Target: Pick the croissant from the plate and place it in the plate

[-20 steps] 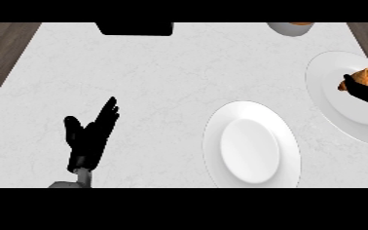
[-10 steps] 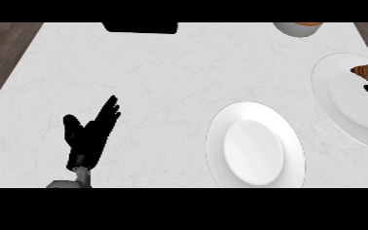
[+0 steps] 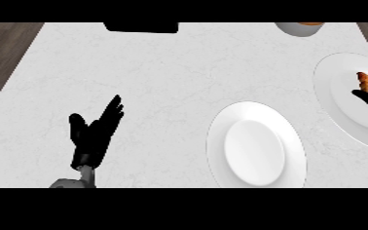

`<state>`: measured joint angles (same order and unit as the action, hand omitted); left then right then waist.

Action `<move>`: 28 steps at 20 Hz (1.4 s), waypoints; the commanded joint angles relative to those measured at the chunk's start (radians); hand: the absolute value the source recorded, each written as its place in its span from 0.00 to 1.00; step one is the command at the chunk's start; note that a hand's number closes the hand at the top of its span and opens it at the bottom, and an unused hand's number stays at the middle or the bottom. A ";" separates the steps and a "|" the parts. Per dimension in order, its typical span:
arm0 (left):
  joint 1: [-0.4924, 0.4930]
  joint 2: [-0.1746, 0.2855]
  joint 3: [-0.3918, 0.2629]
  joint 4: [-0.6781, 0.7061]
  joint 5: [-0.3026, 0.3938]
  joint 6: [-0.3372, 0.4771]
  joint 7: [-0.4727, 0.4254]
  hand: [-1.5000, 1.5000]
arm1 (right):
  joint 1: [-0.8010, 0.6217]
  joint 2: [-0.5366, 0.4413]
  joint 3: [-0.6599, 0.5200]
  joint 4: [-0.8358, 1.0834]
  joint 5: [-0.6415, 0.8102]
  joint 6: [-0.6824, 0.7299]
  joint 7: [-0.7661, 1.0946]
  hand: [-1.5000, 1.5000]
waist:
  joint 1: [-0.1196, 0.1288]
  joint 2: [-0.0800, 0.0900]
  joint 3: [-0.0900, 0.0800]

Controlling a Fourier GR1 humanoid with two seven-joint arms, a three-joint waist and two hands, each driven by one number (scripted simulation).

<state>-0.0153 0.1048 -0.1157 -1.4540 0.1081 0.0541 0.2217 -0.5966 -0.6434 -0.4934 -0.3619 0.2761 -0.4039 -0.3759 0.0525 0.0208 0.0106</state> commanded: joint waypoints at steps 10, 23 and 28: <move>-0.013 -0.014 0.025 0.067 -0.001 0.008 -0.021 0.50 | 0.023 -0.102 -0.256 0.112 -0.259 0.250 -0.244 0.00 | -0.032 -0.005 -0.006; 0.021 -0.006 0.043 0.031 0.002 -0.007 -0.003 0.50 | 0.298 -0.160 -0.186 0.121 -0.260 0.661 -0.421 0.00 | -0.050 -0.018 -0.009; 0.061 0.000 0.030 -0.057 -0.005 -0.006 0.065 0.50 | 0.349 -0.126 -0.132 0.060 -0.251 0.605 -0.413 0.00 | -0.052 -0.022 -0.011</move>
<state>0.0232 0.1044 -0.0796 -1.4815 0.0998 0.0566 0.2411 -0.2890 -0.8015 -0.6655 -0.2509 0.0218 0.2211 -0.7915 0.0049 -0.0003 0.0030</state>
